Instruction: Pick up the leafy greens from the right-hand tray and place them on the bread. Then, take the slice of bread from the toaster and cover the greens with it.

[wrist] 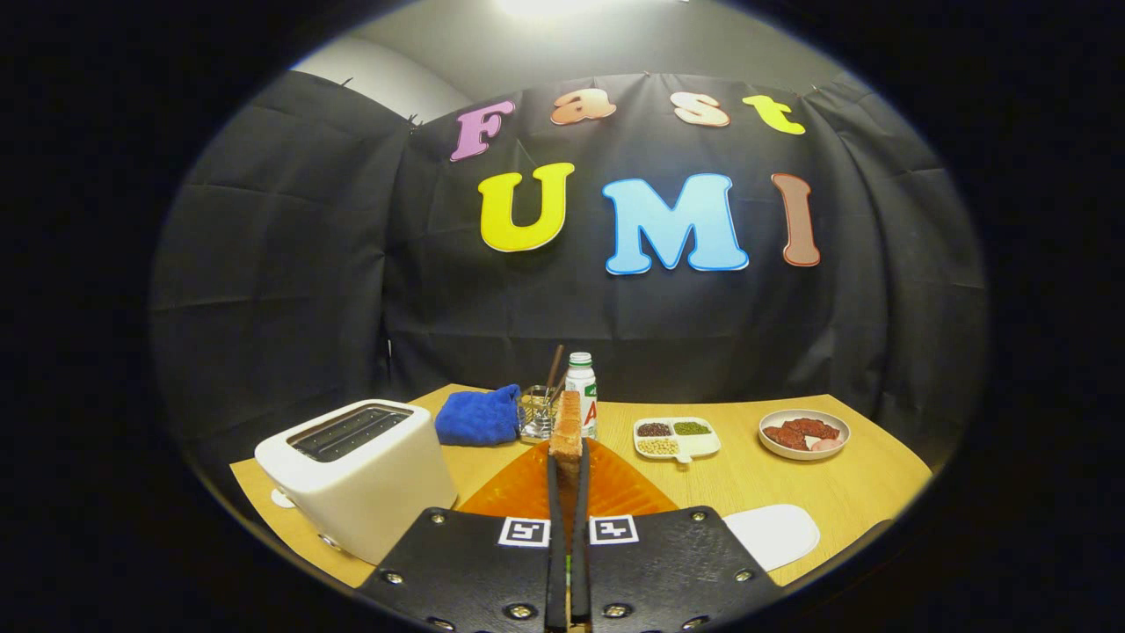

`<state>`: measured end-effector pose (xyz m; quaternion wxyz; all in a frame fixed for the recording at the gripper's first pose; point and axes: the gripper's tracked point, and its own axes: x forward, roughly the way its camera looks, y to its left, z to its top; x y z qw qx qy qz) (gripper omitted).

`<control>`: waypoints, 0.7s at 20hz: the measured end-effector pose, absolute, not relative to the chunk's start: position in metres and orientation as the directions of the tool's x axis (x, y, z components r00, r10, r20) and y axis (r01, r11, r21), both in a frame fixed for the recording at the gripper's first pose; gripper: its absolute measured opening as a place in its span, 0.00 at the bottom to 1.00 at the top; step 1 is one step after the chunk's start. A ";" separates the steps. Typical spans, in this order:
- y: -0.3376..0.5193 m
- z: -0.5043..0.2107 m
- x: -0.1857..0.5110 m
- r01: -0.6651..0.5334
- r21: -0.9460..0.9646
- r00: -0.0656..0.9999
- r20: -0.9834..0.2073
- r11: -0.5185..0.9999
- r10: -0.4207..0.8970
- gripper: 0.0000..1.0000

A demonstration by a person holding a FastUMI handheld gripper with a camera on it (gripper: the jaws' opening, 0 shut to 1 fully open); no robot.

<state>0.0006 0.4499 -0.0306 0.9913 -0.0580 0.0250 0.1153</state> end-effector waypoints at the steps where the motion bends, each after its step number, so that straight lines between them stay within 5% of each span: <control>1: 0.448 -0.034 0.002 -0.231 -0.104 0.972 -0.070 0.967 0.225 0.02; 14: 0.464 -0.073 0.017 -0.273 -0.073 0.956 -0.130 0.959 0.263 0.02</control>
